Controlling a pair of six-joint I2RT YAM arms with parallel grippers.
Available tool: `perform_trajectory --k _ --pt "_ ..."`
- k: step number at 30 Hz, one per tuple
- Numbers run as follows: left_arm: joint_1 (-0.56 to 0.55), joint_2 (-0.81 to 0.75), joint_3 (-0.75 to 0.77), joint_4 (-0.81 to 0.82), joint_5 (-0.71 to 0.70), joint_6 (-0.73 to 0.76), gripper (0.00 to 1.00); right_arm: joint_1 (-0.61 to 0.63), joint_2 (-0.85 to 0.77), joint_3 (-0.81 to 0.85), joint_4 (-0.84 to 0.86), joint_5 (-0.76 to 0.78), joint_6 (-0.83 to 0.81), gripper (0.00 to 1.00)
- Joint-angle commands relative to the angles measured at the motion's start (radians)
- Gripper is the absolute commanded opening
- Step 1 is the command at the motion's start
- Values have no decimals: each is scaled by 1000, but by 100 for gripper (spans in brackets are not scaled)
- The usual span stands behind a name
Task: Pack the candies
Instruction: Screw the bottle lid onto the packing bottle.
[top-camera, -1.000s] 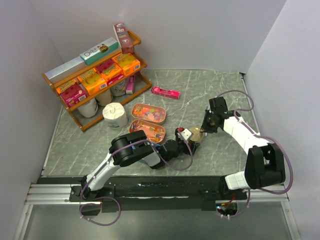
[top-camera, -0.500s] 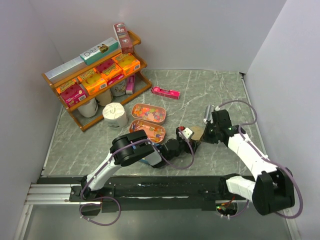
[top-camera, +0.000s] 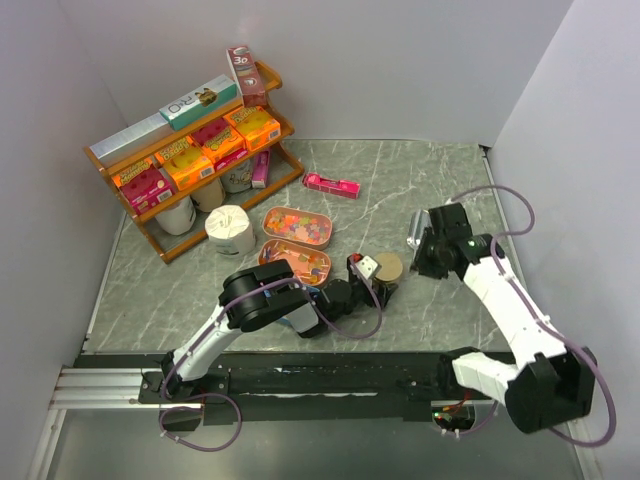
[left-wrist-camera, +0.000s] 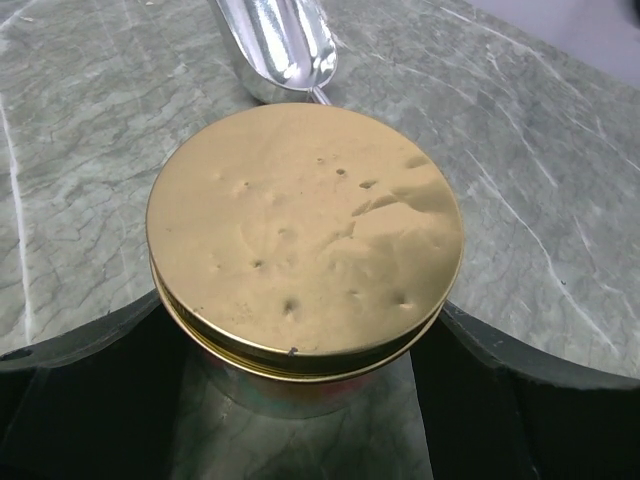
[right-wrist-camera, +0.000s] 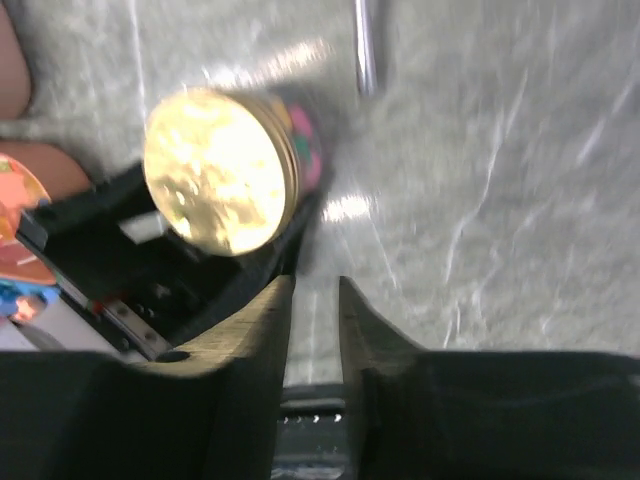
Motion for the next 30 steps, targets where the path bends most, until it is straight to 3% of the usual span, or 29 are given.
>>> perform_trajectory --k 1,5,10,20,30 --pt "4 40 -74 -208 4 -41 56 -15 114 68 169 -21 -104 38" --pt "1 47 -86 -210 4 -16 56 -18 270 131 228 -66 -187 40" --pt "-3 54 -88 -210 5 4 55 -17 349 157 268 -124 -201 41" --pt "-8 70 -69 -213 18 15 52 -17 321 42 274 -231 -231 39" --pt "-14 80 -71 -224 18 7 50 -14 307 -53 266 -194 -215 34"
